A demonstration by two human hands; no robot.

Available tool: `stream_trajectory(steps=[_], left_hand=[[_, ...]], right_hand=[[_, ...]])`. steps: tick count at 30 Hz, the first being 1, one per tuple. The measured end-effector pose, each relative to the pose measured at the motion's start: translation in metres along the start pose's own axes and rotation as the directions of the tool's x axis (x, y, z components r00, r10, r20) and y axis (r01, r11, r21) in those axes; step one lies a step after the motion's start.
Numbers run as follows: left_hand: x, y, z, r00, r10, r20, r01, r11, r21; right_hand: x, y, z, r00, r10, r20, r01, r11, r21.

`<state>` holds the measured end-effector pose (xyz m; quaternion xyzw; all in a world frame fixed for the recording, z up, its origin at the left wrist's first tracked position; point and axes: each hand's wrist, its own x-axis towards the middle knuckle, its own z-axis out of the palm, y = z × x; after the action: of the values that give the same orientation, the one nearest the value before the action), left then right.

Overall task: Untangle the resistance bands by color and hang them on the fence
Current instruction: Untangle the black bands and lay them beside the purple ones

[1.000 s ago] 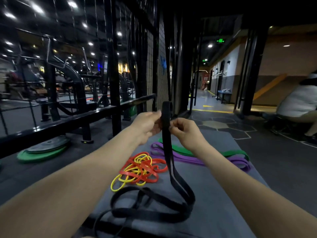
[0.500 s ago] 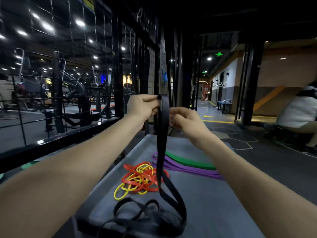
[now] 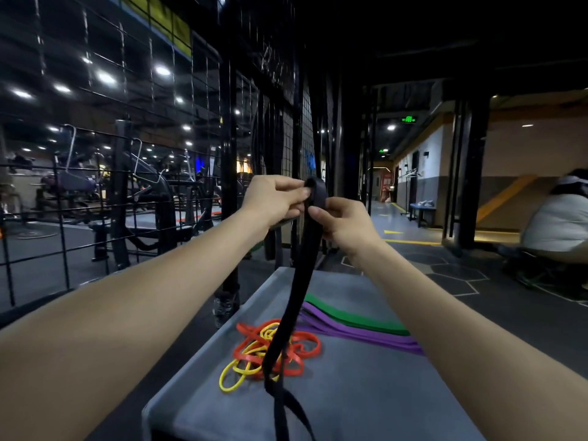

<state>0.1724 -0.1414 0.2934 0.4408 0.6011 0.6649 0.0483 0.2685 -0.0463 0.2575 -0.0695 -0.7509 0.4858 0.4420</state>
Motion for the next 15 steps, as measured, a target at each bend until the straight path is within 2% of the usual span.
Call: stream_trajectory(steps=[2, 6, 8, 11, 15], left_hand=[[0.0, 0.0, -0.004, 0.995, -0.045, 0.087, 0.05, 0.997, -0.053], [-0.002, -0.009, -0.013, 0.949, -0.097, 0.3, 0.136, 0.984, -0.112], [-0.003, -0.014, -0.015, 0.93, -0.107, 0.352, 0.177, 0.969, -0.172], [-0.002, -0.013, -0.014, 0.916, -0.1, 0.389, 0.206, 0.949, -0.241], [0.003, -0.006, -0.009, 0.951, -0.072, 0.299, 0.167, 0.938, -0.305]], right_hand=[[0.001, 0.0, -0.003, 0.999, 0.022, 0.03, -0.024, 0.997, 0.078], [-0.005, 0.001, -0.005, 0.986, 0.046, 0.16, -0.053, 0.998, 0.042], [-0.008, 0.001, -0.006, 0.979, 0.047, 0.198, -0.069, 0.992, 0.105], [-0.007, -0.004, -0.008, 0.965, 0.048, 0.259, -0.078, 0.991, 0.109], [-0.005, -0.01, -0.009, 0.948, 0.089, 0.305, -0.132, 0.984, 0.123]])
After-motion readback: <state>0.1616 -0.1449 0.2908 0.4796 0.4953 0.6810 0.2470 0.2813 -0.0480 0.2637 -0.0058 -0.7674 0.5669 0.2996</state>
